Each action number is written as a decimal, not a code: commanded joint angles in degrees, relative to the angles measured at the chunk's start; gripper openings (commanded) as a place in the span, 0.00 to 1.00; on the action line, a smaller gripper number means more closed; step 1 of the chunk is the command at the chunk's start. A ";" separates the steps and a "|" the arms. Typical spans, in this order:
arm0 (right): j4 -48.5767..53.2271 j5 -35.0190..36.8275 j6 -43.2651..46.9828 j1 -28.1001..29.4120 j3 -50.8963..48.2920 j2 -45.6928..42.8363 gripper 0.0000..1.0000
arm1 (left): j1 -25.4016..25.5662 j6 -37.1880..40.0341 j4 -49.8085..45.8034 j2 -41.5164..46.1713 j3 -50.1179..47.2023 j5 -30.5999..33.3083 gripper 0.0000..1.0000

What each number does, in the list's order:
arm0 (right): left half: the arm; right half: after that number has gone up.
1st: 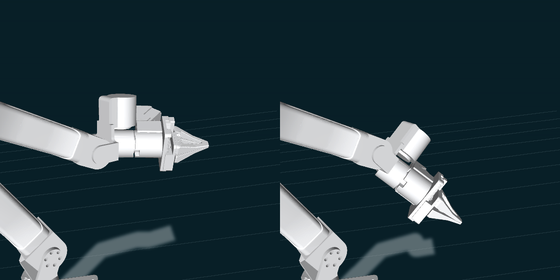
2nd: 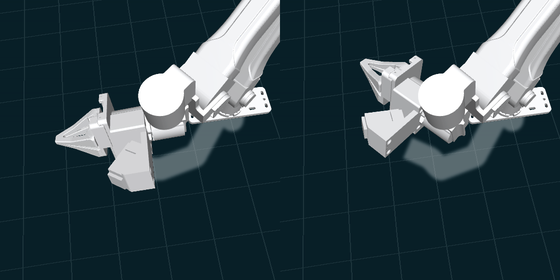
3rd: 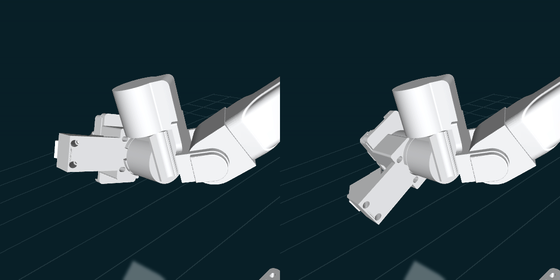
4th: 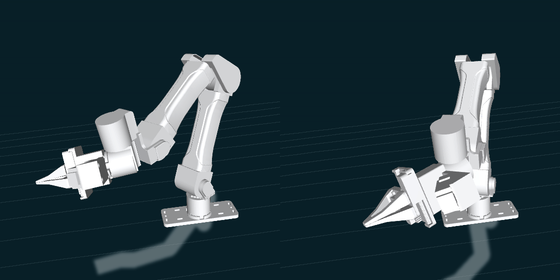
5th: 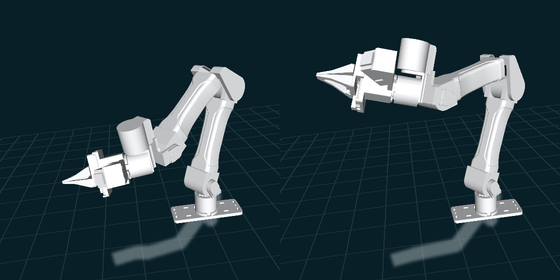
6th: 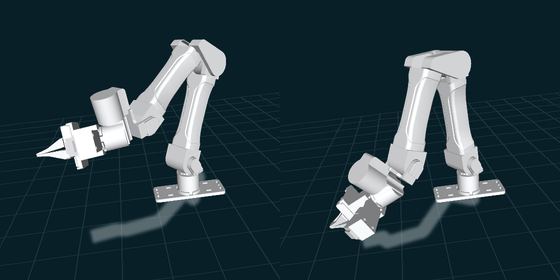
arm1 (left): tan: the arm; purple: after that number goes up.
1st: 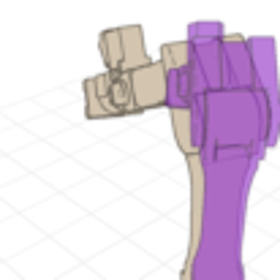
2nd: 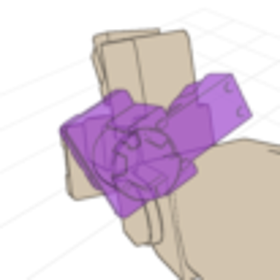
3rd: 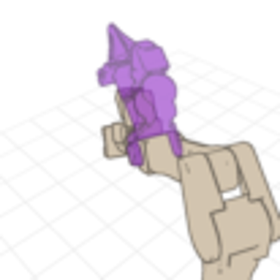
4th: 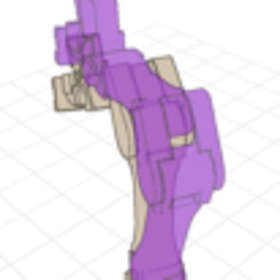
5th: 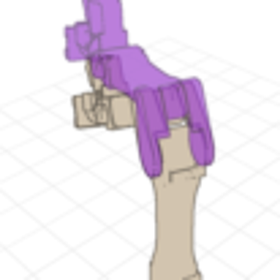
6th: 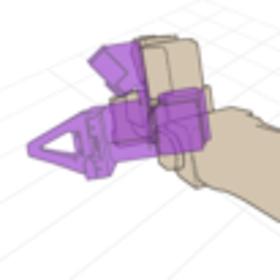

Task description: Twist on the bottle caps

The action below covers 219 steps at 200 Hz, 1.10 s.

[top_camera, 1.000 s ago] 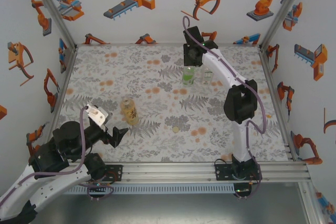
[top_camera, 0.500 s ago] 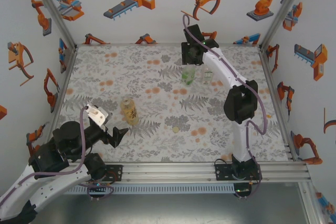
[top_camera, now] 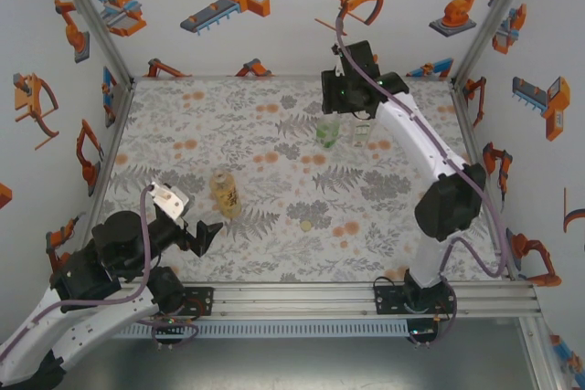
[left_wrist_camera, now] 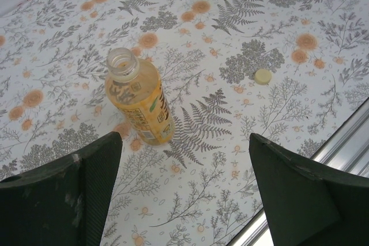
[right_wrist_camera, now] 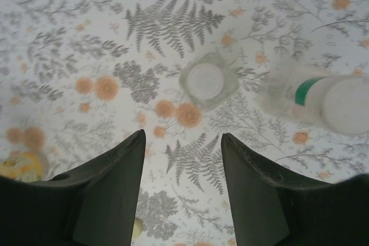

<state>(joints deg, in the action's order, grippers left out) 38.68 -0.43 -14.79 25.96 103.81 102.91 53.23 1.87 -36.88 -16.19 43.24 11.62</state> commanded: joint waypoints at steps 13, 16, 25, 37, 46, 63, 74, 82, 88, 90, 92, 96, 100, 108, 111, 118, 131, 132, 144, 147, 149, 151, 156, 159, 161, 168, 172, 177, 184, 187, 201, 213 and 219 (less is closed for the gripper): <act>-11.59 -13.50 1.27 -0.21 -12.54 -8.35 0.53 | -0.59 1.54 1.18 0.85 -0.53 1.83 0.83; -12.93 -14.42 1.20 -0.18 -14.01 -9.20 0.53 | -0.63 1.67 1.14 0.90 -0.61 2.05 0.83; -17.23 -18.14 1.17 -0.13 -18.46 -11.73 0.53 | -0.75 2.18 1.17 1.30 -0.62 2.80 0.83; -23.69 -22.94 1.18 0.05 -24.52 -14.82 0.52 | -0.85 2.63 1.24 1.66 -0.70 3.83 0.83; -28.82 -26.59 1.26 0.23 -29.02 -16.84 0.53 | -0.98 2.85 1.40 3.56 -0.86 4.87 0.83; -39.15 -32.99 1.32 1.03 -36.89 -19.96 0.55 | -1.18 3.04 1.71 5.56 -1.38 6.26 0.83; -43.79 -35.08 1.82 1.75 -40.43 -21.03 0.56 | -1.25 2.91 2.08 6.81 -1.79 6.89 0.83; -46.53 -36.13 2.34 2.65 -42.65 -21.57 0.57 | -1.29 2.96 2.24 7.72 -2.05 7.10 0.83; -48.03 -36.96 3.04 3.51 -44.02 -21.85 0.57 | -1.25 2.93 2.34 8.32 -2.26 7.21 0.83; -48.57 -37.22 3.43 3.80 -44.48 -21.87 0.57 | -1.28 2.96 2.41 8.42 -2.28 7.31 0.83; -48.99 -37.57 3.88 4.14 -44.90 -21.99 0.57 | -1.29 2.96 2.42 8.64 -2.33 7.35 0.83; -50.04 -38.20 4.61 4.80 -45.78 -22.04 0.57 | -1.29 2.93 2.49 8.93 -2.33 7.44 0.83; -51.11 -38.64 5.37 5.49 -46.68 -22.10 0.58 | -1.29 2.83 2.57 9.13 -2.41 7.58 0.83; -53.39 -39.55 7.05 6.96 -48.42 -22.10 0.59 | -1.29 2.80 2.56 9.44 -2.65 7.97 0.83; -54.45 -39.75 7.60 7.53 -49.09 -22.13 0.59 | -1.29 2.90 2.59 9.57 -2.67 8.08 0.83; -56.99 -40.00 8.80 8.85 -50.73 -22.06 0.60 | -1.29 2.97 2.59 9.60 -2.90 8.68 0.84; -62.38 -39.92 10.15 11.26 -53.50 -21.58 0.64 | -1.29 2.98 2.20 9.34 -2.73 9.51 0.84; -62.70 -39.92 10.23 11.42 -53.65 -21.55 0.65 | -1.29 2.97 2.14 9.29 -2.69 9.54 0.84; -67.42 -39.42 10.76 13.56 -55.58 -20.73 0.69 | -1.29 3.02 1.90 8.90 -2.50 9.82 0.84; -68.64 -39.27 10.75 14.04 -55.94 -20.45 0.71 | -1.29 2.98 1.83 8.85 -2.54 9.83 0.84; -69.41 -39.18 10.74 14.48 -56.12 -20.25 0.72 | -1.29 2.99 1.86 8.77 -2.55 9.89 0.84; -70.05 -39.21 10.77 14.72 -56.29 -20.04 0.73 | -1.29 3.06 1.85 8.66 -2.55 9.87 0.84; -71.67 -39.21 10.81 15.53 -56.66 -19.38 0.74 | -1.29 3.12 1.79 8.56 -2.55 9.98 0.84; -72.60 -39.21 10.81 15.91 -56.77 -18.98 0.75 | -1.25 3.08 1.79 8.45 -2.55 10.00 0.84; -73.02 -39.17 10.78 16.26 -56.85 -18.65 0.75 | -1.28 3.06 1.68 8.36 -2.44 10.00 0.84; -74.93 -38.62 10.67 17.08 -56.96 -17.40 0.76 | -1.29 3.15 1.71 8.23 -2.40 10.09 0.84; -75.97 -38.21 10.55 17.72 -56.96 -16.79 0.77 | -1.29 3.18 1.64 8.15 -2.46 10.10 0.84; -77.36 -37.63 10.64 18.53 -56.99 -16.04 0.77 | -1.28 3.26 1.65 8.16 -2.44 10.19 0.84; -79.10 -37.02 10.73 19.54 -56.96 -14.75 0.77 | -1.29 3.37 1.74 8.08 -2.46 10.16 0.84; -80.01 -36.75 10.68 19.99 -57.01 -14.23 0.77 | -1.29 3.43 1.73 7.95 -2.45 10.25 0.84; -83.20 -35.47 10.53 21.85 -56.33 -11.51 0.78 | -1.29 3.56 1.65 7.72 -2.53 10.39 0.84; -85.56 -34.18 10.20 23.30 -55.46 -9.28 0.78 | -1.29 3.60 1.56 7.49 -2.50 10.68 0.84; -86.97 -33.78 10.03 23.87 -55.09 -8.17 0.78 | -1.29 3.63 1.53 7.24 -2.46 10.82 0.84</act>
<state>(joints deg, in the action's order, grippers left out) -38.09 -36.56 -5.48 47.64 47.09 91.13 52.40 4.27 -35.77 -7.88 41.01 21.10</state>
